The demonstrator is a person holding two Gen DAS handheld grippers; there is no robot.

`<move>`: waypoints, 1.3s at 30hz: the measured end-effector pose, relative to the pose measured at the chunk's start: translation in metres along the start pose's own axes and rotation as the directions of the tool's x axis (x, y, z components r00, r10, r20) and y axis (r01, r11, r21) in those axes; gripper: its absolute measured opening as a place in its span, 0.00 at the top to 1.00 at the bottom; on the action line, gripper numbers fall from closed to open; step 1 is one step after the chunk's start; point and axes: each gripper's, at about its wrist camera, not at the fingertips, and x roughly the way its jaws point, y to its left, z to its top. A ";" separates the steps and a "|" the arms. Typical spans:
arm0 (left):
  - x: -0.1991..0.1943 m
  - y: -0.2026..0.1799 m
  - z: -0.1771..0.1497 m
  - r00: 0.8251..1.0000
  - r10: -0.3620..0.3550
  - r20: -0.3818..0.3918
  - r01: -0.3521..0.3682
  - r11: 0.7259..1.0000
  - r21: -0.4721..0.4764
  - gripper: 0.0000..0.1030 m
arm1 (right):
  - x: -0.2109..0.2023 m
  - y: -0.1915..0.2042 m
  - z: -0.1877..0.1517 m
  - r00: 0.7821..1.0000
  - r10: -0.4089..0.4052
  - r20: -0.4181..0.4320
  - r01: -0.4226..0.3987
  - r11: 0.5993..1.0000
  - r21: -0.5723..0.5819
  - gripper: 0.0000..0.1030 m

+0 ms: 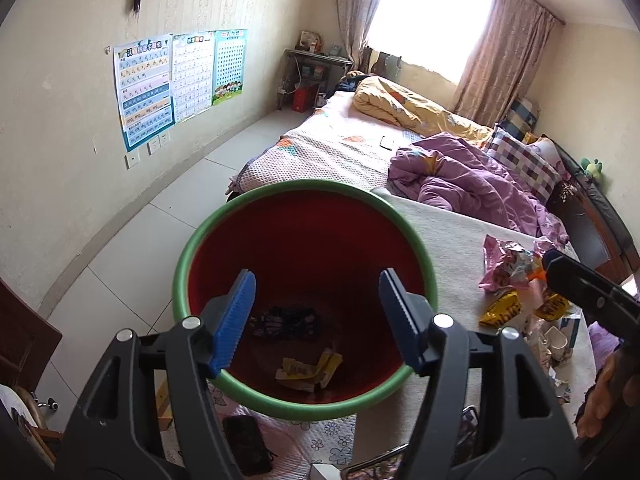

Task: Collect trash
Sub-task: 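Grasp the white Pocky snack box with the left tool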

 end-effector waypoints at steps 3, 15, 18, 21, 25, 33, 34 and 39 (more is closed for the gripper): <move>-0.002 -0.015 -0.002 1.000 0.000 0.004 0.000 1.000 0.008 0.39 | -0.014 -0.015 -0.005 1.000 -0.015 0.007 0.014 1.000 0.015 0.38; -0.011 -0.094 -0.025 0.999 -0.038 -0.016 0.038 0.999 0.005 0.38 | -0.085 -0.103 -0.040 0.991 -0.133 -0.008 0.134 0.989 0.069 0.34; -0.005 -0.122 -0.039 0.996 -0.074 -0.057 0.074 0.997 -0.005 0.37 | -0.100 -0.131 -0.051 0.986 -0.164 -0.030 0.166 0.982 0.094 0.34; 0.005 -0.154 -0.059 0.985 -0.123 -0.122 0.123 0.992 -0.002 0.37 | -0.112 -0.156 -0.065 0.981 -0.184 -0.063 0.190 0.976 0.106 0.34; 0.020 -0.192 -0.080 0.967 -0.165 -0.194 0.172 0.985 0.024 0.37 | -0.123 -0.177 -0.085 0.978 -0.178 -0.106 0.190 0.974 0.122 0.34; 0.051 -0.238 -0.103 0.947 -0.163 -0.277 0.180 0.983 0.034 0.37 | -0.137 -0.184 -0.127 0.976 -0.111 -0.185 0.135 0.984 0.120 0.34; 0.055 -0.240 -0.105 0.944 -0.161 -0.288 0.175 0.984 0.026 0.38 | -0.139 -0.185 -0.132 0.976 -0.102 -0.195 0.129 0.983 0.131 0.34; 0.068 -0.244 -0.119 0.924 -0.159 -0.347 0.164 0.986 -0.016 0.51 | -0.138 -0.198 -0.142 0.971 -0.065 -0.231 0.107 0.979 0.175 0.34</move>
